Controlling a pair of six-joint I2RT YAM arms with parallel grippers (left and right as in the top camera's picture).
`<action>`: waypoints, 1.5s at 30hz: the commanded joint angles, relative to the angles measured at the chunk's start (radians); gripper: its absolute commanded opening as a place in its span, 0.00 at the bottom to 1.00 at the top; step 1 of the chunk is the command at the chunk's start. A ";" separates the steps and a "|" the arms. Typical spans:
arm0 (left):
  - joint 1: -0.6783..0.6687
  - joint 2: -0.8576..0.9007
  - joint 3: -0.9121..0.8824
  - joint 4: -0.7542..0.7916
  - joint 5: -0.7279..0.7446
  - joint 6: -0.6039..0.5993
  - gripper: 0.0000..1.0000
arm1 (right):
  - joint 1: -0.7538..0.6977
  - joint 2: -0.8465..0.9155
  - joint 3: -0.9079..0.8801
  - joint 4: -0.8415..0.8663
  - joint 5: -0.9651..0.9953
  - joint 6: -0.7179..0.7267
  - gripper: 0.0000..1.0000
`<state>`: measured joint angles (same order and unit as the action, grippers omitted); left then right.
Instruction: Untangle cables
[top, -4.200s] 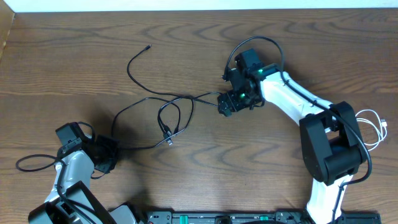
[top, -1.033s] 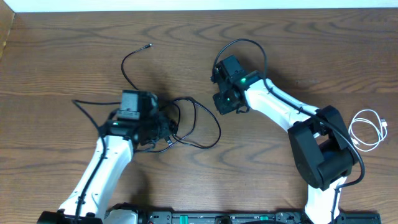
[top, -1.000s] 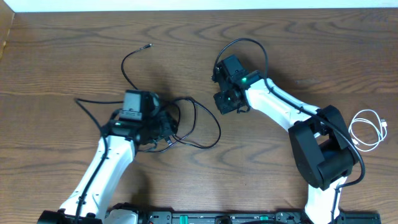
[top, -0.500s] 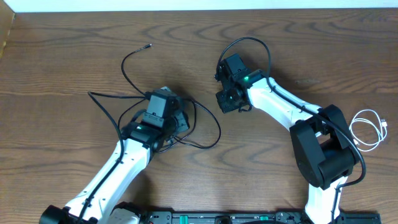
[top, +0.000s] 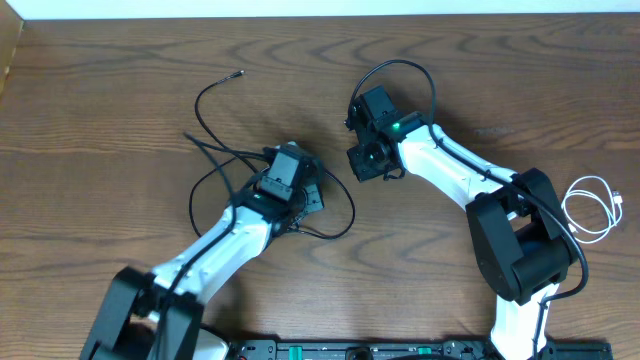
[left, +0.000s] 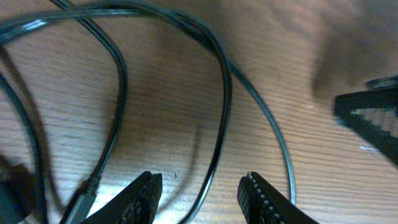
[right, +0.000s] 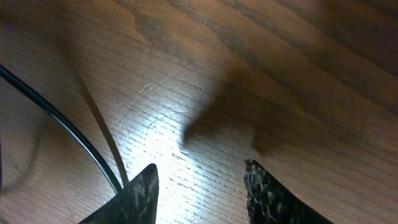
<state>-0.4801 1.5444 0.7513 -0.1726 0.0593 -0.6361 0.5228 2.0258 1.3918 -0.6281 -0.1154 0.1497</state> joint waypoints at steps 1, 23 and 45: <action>-0.004 0.051 0.005 0.016 -0.023 -0.013 0.46 | -0.004 -0.011 -0.005 0.000 0.004 0.011 0.42; -0.004 0.121 0.006 0.026 -0.015 0.016 0.19 | 0.045 -0.011 -0.005 0.014 0.004 0.011 0.45; 0.072 -0.249 0.006 -0.227 -0.015 0.154 0.07 | 0.047 -0.011 -0.005 0.025 -0.537 -0.324 0.71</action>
<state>-0.4248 1.3319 0.7513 -0.3714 0.0528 -0.4965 0.5671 2.0258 1.3918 -0.6041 -0.4633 -0.0452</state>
